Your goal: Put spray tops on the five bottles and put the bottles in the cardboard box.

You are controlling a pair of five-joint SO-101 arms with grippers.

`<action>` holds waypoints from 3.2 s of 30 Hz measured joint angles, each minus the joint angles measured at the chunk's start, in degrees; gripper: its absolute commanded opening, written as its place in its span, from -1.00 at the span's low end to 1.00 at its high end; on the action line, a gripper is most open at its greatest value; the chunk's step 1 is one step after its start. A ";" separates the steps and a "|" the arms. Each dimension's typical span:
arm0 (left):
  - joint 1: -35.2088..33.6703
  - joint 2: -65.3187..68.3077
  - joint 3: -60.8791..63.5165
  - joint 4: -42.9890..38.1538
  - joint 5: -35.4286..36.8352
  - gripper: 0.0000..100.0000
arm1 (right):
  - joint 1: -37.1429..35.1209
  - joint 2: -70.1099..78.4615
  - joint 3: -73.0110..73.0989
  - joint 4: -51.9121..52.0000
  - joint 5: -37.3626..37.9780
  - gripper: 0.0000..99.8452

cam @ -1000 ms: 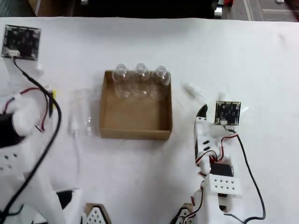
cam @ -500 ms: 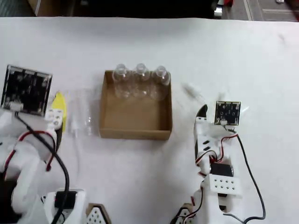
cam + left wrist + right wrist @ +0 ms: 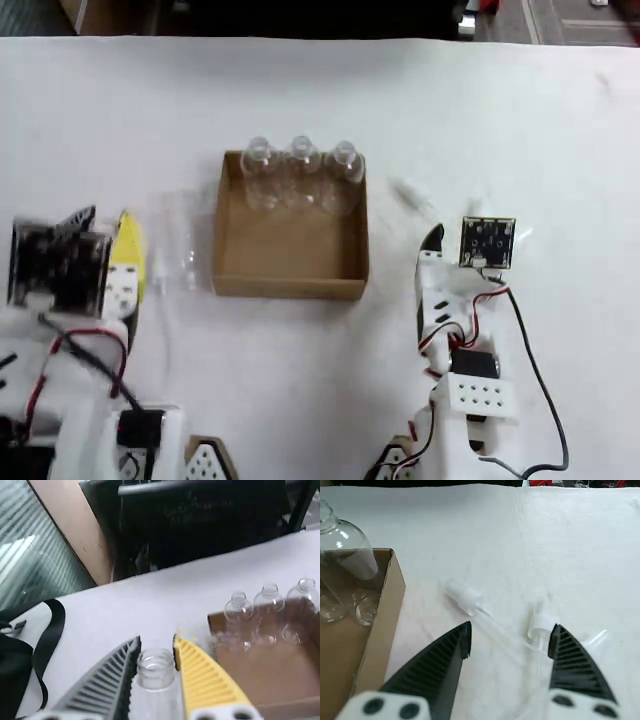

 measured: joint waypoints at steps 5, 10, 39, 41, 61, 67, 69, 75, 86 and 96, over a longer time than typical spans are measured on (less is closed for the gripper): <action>5.01 -5.10 4.48 -4.75 0.00 -0.96 | 0.00 0.00 0.00 0.00 0.00 -0.55; 13.45 -5.45 5.01 -7.74 0.00 -0.96 | 0.00 0.00 0.00 0.00 0.00 -0.55; 21.01 -9.32 28.66 -38.95 10.81 -0.96 | 0.00 0.00 0.00 -0.70 0.00 -0.55; 20.48 -12.04 31.56 -41.67 11.60 -0.96 | 0.00 0.00 0.00 -1.05 0.00 -0.55; 20.48 -27.08 48.62 -56.09 8.09 -0.96 | 0.00 0.00 0.00 -1.05 0.00 -0.55; 20.48 -26.99 53.63 -64.09 8.09 -0.96 | 0.00 0.00 0.00 -1.05 0.00 -0.55; 20.48 -26.99 55.82 -67.52 8.09 -0.96 | 0.00 0.00 0.00 -1.05 0.00 -0.55; 20.48 -26.99 65.41 -72.79 7.82 -0.95 | 0.00 0.00 0.00 -1.05 0.00 -0.55; 20.57 -25.32 72.70 -76.48 7.65 -0.94 | 0.00 0.00 0.53 -1.05 0.00 -0.55; 20.75 -15.91 72.88 -76.48 7.65 -0.95 | 0.00 0.00 0.79 -1.05 0.00 -0.55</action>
